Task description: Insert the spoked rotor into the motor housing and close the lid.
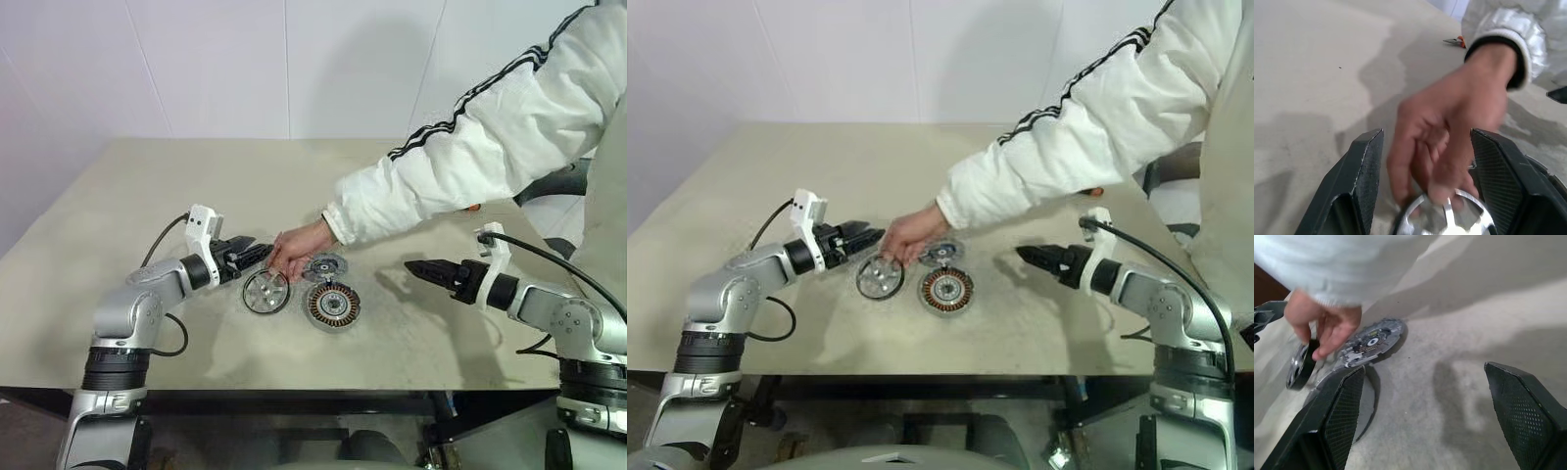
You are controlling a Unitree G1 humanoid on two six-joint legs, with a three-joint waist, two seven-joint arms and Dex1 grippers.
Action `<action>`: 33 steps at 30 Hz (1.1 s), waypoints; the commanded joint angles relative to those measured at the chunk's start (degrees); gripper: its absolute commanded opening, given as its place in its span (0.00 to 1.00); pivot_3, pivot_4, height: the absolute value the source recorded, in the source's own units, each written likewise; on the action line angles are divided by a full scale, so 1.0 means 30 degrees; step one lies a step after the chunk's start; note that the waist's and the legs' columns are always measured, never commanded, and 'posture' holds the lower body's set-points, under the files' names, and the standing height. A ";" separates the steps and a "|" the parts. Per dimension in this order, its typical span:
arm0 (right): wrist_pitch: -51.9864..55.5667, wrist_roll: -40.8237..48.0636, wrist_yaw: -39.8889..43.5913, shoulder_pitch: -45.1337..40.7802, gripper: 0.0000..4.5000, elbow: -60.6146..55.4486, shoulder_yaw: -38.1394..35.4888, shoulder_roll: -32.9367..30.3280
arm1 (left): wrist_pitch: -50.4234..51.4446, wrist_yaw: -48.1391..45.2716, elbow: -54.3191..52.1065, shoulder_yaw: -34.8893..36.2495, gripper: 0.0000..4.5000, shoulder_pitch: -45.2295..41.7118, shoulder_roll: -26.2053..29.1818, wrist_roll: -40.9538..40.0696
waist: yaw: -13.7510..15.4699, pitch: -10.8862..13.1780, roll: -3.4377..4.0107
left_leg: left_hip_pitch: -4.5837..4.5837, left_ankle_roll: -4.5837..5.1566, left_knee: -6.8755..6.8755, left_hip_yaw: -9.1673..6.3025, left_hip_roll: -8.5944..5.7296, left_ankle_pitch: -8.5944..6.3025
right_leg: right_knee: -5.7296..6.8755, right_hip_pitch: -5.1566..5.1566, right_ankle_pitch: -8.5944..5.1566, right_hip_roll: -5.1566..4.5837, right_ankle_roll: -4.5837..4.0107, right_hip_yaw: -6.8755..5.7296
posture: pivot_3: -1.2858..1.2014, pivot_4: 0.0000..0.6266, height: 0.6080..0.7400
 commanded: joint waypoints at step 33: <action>-0.1270 -0.1133 -0.0331 -0.0029 0.91 -0.0757 0.2109 -0.0044 | -0.1498 -0.3793 -0.3331 0.0891 0.67 0.7284 0.2972 -0.2159 | -0.0036 0.0005 0.0137 | -0.0021 0.0015 -0.0133 0.0085 0.0016 0.0005 | -0.0020 -0.0086 -0.0001 -0.0055 0.0001 0.0007 | 0.52 0.00 1.00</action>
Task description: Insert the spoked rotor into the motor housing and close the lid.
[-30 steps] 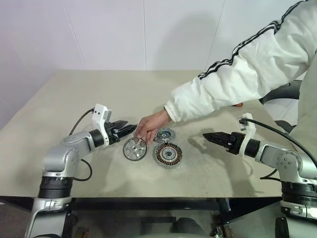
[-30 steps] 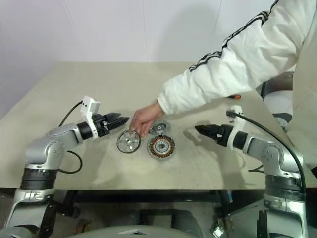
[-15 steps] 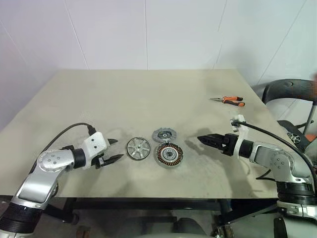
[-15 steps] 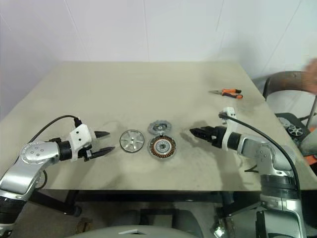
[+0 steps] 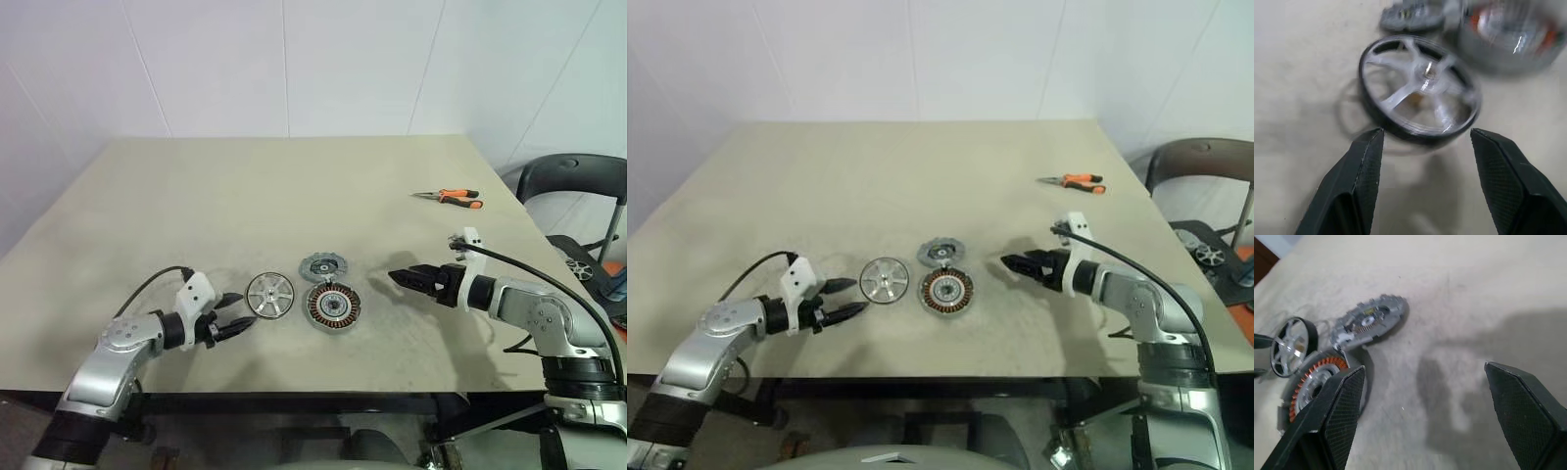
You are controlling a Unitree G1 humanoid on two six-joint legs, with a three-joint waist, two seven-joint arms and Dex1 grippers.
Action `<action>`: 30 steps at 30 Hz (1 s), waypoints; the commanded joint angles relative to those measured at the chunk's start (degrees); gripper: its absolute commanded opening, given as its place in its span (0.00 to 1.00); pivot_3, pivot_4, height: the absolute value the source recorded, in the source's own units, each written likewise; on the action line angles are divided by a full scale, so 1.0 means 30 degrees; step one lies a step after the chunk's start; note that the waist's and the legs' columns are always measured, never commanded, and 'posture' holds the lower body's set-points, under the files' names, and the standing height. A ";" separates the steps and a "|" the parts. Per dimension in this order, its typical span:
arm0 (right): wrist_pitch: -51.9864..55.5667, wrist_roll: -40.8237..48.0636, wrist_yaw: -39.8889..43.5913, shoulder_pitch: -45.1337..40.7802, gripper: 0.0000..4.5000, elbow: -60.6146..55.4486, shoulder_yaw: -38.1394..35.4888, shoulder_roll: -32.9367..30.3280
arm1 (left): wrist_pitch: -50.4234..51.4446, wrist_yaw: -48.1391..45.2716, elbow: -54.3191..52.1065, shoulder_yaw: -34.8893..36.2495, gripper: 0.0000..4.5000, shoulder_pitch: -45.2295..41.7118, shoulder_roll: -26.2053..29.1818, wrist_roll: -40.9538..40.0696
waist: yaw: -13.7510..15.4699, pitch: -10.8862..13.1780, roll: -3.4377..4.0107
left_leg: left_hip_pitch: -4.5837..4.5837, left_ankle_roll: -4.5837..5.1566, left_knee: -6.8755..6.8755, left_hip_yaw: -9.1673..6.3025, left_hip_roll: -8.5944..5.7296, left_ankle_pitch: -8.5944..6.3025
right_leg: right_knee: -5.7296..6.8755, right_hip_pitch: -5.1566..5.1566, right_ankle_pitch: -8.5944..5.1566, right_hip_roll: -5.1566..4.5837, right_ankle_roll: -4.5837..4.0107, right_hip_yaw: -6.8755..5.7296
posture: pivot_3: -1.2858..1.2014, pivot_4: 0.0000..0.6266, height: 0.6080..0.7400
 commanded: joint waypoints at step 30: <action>-0.0926 -0.1401 0.0239 -0.0744 0.91 0.0123 0.0646 -0.0183 | 0.7504 0.4072 0.4033 0.4282 0.67 -0.1777 -0.4633 -0.6253 | 0.0454 0.0007 0.0028 | 0.0213 0.0013 -0.0005 0.0038 0.0009 -0.0015 | -0.0041 0.0219 -0.0043 -0.0028 -0.0071 0.0001 | 0.52 0.00 1.00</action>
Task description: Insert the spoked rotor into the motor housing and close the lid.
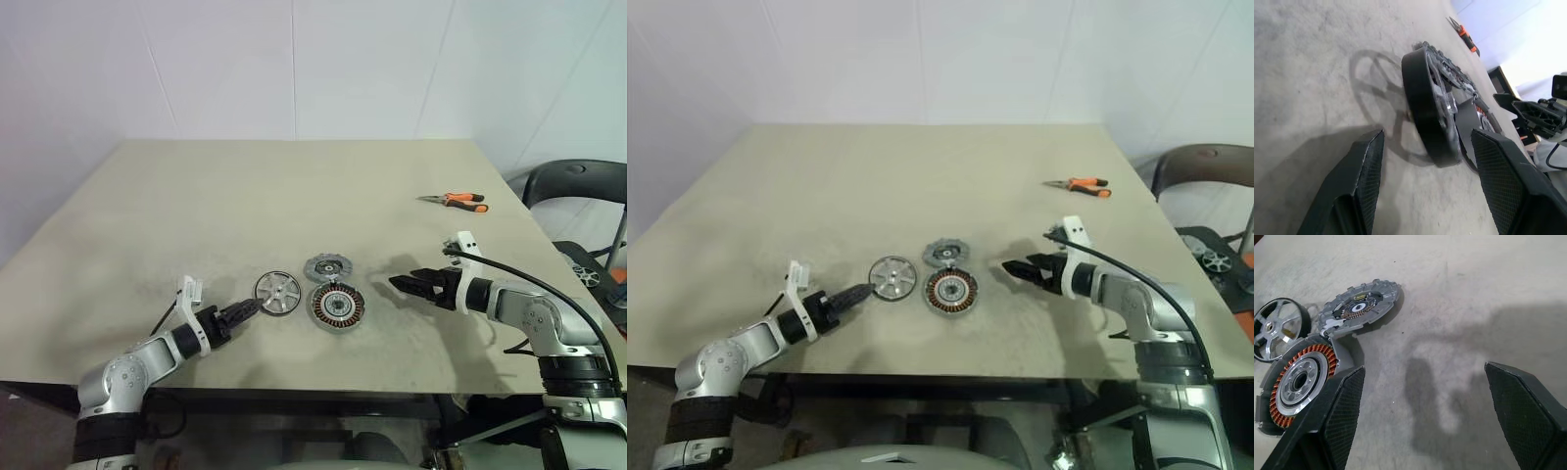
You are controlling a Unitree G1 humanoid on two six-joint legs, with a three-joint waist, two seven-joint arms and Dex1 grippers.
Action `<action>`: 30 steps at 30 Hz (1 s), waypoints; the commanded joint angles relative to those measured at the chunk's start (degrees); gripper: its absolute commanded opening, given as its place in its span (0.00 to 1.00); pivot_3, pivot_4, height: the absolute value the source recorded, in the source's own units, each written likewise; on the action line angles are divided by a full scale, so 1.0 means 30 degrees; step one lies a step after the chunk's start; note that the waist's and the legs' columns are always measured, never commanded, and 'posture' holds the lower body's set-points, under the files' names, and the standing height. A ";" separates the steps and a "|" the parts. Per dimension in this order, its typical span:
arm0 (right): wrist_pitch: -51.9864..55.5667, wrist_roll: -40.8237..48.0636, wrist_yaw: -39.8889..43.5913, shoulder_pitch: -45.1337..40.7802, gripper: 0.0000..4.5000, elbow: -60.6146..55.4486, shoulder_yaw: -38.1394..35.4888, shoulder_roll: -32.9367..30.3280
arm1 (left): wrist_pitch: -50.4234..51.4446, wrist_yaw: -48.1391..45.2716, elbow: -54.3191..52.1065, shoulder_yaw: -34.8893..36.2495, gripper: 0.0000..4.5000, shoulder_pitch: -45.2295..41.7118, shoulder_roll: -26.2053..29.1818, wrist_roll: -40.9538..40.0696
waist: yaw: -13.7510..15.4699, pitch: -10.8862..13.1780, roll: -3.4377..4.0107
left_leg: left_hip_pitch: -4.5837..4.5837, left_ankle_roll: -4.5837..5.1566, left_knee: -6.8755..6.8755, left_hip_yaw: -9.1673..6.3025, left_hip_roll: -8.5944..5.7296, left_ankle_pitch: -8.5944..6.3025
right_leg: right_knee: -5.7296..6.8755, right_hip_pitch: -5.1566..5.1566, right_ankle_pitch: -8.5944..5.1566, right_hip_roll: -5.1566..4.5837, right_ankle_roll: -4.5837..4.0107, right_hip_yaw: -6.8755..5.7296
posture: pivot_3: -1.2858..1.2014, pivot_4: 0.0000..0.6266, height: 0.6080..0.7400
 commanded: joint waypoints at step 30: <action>-0.0487 -0.0334 -0.0187 -0.0148 0.91 -0.0590 0.0164 0.0182 | 0.2866 0.3703 -0.2240 0.0559 0.38 -0.1788 -0.1799 -0.1183 | 0.0013 0.0006 -0.0010 | -0.0114 0.0018 -0.0001 0.0004 -0.0001 0.0010 | -0.0034 -0.0078 0.0007 -0.0005 0.0012 -0.0001 | 0.52 0.00 1.00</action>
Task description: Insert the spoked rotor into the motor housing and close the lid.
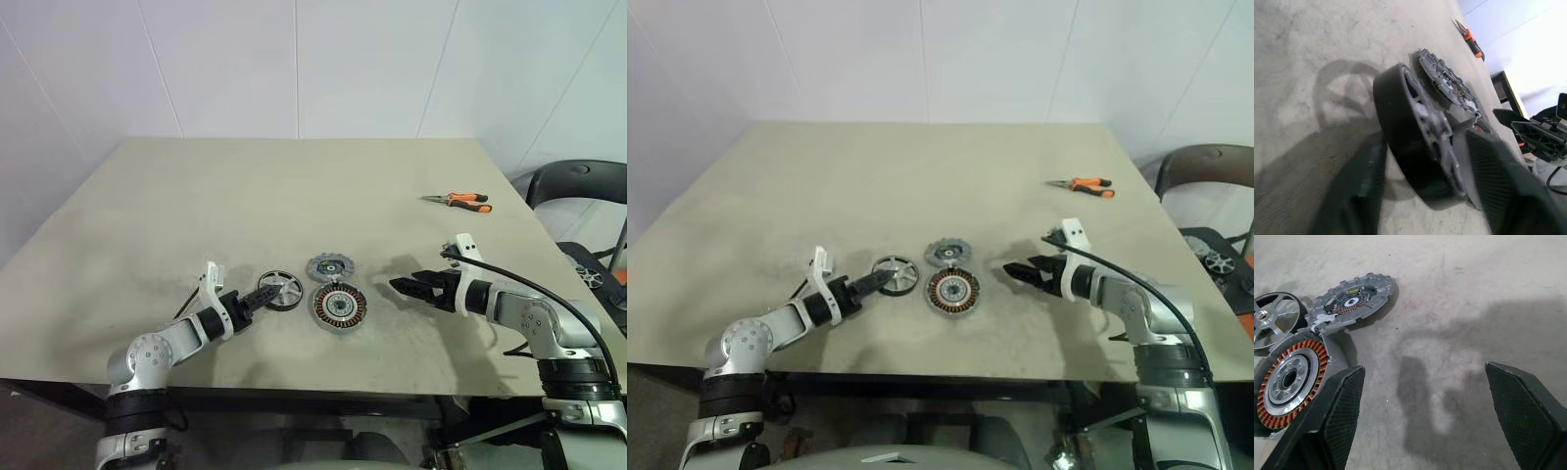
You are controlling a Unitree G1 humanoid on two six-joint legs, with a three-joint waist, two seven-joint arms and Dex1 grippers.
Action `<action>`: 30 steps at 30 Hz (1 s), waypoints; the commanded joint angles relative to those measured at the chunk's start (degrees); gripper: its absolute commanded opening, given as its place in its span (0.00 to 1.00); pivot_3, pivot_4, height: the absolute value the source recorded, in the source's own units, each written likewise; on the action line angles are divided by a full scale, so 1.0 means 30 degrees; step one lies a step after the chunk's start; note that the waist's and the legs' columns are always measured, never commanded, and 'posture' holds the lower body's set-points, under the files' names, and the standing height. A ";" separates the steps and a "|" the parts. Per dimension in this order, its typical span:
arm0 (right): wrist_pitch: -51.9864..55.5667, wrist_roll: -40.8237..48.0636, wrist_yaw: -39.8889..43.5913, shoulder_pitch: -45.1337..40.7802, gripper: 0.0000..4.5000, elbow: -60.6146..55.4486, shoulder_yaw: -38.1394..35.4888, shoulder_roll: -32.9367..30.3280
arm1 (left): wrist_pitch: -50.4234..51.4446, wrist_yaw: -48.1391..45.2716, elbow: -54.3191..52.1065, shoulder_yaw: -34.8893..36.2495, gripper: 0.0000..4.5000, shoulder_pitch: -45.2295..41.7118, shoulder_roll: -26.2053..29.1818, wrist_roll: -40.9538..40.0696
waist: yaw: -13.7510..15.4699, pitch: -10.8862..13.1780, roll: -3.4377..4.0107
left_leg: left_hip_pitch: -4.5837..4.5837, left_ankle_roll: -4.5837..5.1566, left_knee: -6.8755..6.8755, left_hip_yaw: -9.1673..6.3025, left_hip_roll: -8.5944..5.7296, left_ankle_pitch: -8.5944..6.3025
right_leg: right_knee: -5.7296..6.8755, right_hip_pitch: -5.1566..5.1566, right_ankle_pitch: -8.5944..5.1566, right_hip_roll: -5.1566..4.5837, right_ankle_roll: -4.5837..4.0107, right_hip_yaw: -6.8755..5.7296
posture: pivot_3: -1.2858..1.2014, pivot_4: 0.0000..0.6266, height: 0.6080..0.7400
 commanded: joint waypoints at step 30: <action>-0.4737 -0.1776 0.4571 0.0945 0.91 -0.4475 0.3715 -0.2241 | 0.4467 0.1937 -0.0334 0.0935 0.10 -0.4875 0.0663 -0.7111 | -0.0101 0.0011 -0.0032 | -0.0120 0.0017 0.0103 -0.0005 -0.0001 -0.0001 | 0.0043 -0.0097 0.0031 0.0023 0.0054 -0.0001 | 0.52 0.00 1.00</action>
